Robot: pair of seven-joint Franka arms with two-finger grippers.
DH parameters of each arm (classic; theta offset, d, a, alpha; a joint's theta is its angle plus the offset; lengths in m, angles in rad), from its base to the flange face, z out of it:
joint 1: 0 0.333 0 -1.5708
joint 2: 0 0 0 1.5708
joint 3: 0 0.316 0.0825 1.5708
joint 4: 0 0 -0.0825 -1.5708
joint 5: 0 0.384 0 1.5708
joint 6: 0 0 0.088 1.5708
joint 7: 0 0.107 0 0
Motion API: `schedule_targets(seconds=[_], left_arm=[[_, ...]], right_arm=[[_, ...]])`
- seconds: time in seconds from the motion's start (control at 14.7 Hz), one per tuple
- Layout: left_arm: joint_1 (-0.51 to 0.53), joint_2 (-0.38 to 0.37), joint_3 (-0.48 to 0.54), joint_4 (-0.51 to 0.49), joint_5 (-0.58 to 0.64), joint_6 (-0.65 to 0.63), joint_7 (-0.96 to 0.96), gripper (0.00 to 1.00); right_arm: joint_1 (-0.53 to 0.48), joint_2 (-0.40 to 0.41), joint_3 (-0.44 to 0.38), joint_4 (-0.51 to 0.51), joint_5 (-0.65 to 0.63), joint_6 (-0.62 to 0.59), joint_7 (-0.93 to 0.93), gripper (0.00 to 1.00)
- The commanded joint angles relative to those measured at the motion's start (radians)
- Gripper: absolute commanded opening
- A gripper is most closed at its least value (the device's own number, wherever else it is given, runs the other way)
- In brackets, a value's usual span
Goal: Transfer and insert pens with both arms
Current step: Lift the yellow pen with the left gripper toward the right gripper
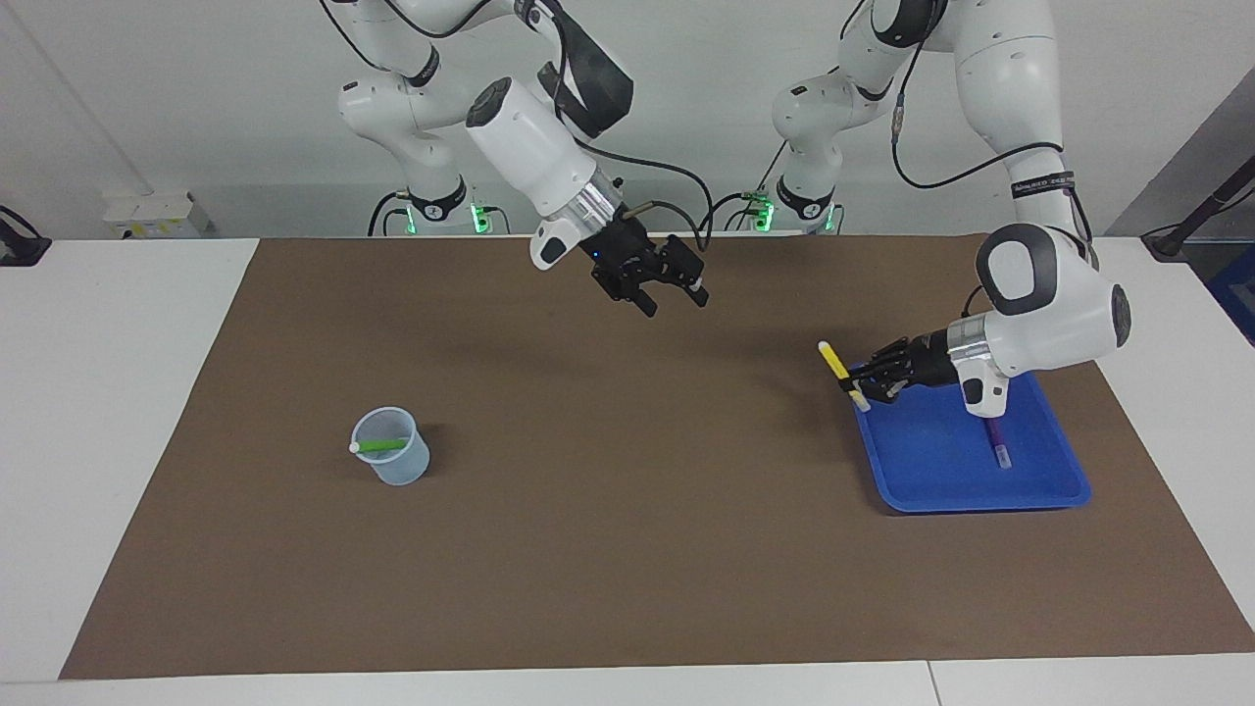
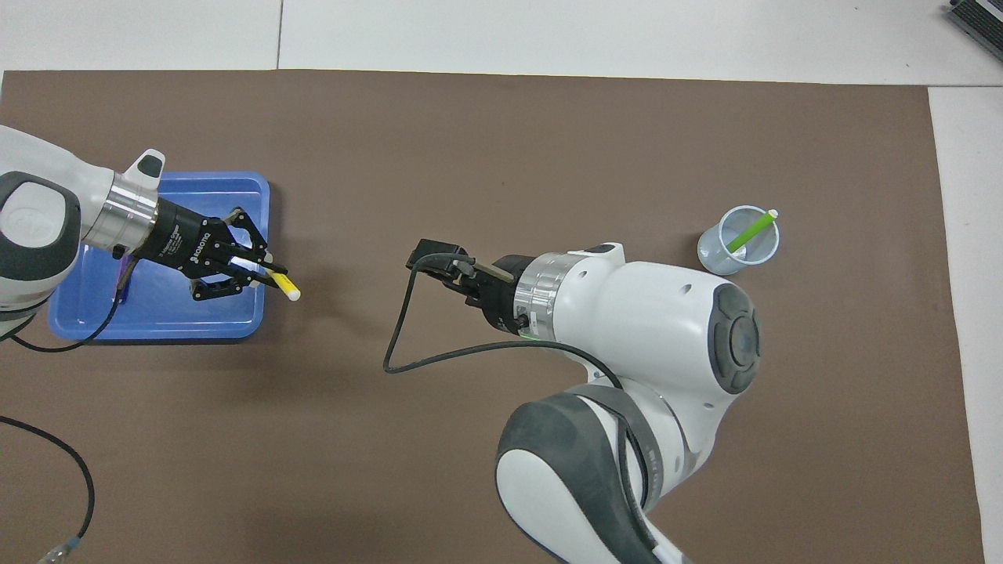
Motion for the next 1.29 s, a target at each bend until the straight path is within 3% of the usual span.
schedule_targets(seconds=[0.0,0.2,0.89,1.23], left_arm=[[-0.056,-0.058,0.014,-0.038,-0.040,-0.002,-0.079,0.00],[-0.121,-0.068,0.016,-0.039,-0.111,0.017,-0.202,0.00],[-0.224,-0.093,0.014,-0.045,-0.226,0.063,-0.360,0.00],[-0.285,-0.104,0.013,-0.042,-0.241,0.114,-0.440,0.00]], right_arm=[[0.030,0.024,0.004,-0.008,0.015,0.088,0.040,1.00],[0.036,0.029,0.004,-0.008,0.017,0.090,0.039,1.00],[0.035,0.032,0.002,-0.003,0.015,0.091,0.033,0.99],[0.035,0.031,0.002,-0.005,0.015,0.090,0.037,0.97]])
